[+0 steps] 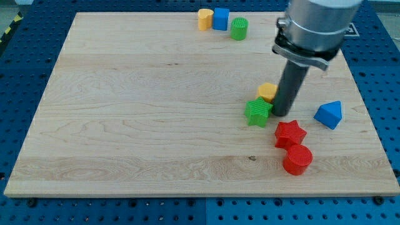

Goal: Push the yellow hexagon to the bottom left of the yellow heart

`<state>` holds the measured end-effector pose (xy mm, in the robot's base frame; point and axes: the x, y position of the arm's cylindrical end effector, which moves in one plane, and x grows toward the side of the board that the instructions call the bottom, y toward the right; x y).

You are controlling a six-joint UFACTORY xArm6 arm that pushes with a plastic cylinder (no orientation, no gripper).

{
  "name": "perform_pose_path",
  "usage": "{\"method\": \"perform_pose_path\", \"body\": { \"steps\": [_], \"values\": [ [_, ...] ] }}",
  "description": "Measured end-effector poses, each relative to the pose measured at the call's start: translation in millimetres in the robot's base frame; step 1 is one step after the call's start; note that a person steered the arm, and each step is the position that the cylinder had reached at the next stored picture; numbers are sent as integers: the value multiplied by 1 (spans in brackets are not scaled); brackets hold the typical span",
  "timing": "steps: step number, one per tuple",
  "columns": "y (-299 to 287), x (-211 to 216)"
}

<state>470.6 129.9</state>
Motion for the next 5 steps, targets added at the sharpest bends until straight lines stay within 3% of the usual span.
{"method": "perform_pose_path", "body": {
  "steps": [3,5],
  "values": [
    [-69,-77],
    [-81,-116]
  ]
}}
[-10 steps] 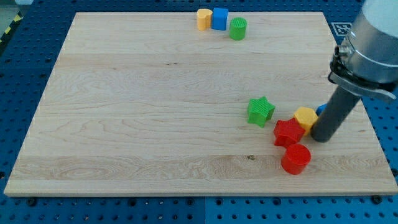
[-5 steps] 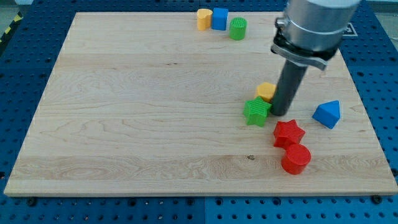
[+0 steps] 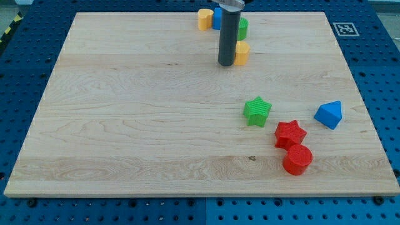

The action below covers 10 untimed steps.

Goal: Push the yellow hexagon to the bottom left of the yellow heart

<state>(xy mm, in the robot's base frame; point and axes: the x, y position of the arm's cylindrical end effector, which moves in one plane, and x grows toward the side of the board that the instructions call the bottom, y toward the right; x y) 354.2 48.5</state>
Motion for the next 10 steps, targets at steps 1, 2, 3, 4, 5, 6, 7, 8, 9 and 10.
{"method": "perform_pose_path", "body": {
  "steps": [1,2,3,4,5,6,7,8,9,10],
  "values": [
    [16,16],
    [49,27],
    [59,22],
    [59,12],
    [49,-6],
    [28,-8],
    [9,-15],
    [1,-33],
    [-2,-56],
    [-4,-79]
  ]
}}
